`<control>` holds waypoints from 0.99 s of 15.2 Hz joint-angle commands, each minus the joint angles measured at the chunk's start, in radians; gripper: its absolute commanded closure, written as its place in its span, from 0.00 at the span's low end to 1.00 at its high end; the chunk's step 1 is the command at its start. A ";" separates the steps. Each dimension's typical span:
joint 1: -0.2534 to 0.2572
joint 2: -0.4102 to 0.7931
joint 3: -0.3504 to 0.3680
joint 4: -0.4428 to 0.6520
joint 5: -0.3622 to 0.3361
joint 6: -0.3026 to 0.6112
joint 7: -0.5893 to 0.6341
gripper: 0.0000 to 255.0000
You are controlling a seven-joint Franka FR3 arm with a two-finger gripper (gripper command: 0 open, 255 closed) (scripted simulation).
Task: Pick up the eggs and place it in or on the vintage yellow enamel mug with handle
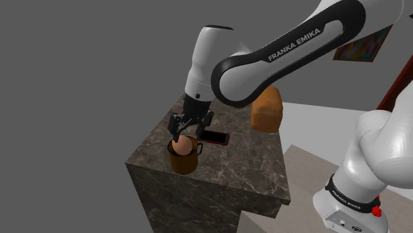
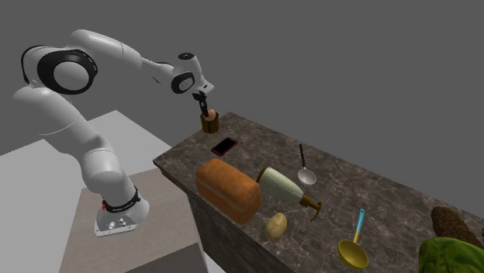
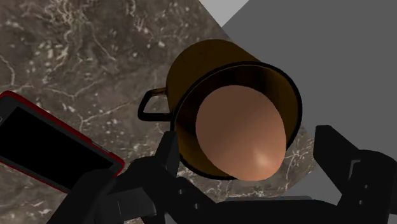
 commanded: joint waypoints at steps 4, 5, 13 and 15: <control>0.000 0.000 0.000 0.000 0.000 0.000 0.000 0.00; 0.000 -0.027 -0.005 0.007 0.006 -0.033 -0.005 0.00; -0.001 -0.095 -0.019 0.033 0.017 -0.128 -0.014 0.00; -0.001 -0.095 -0.019 0.033 0.017 -0.128 -0.014 0.00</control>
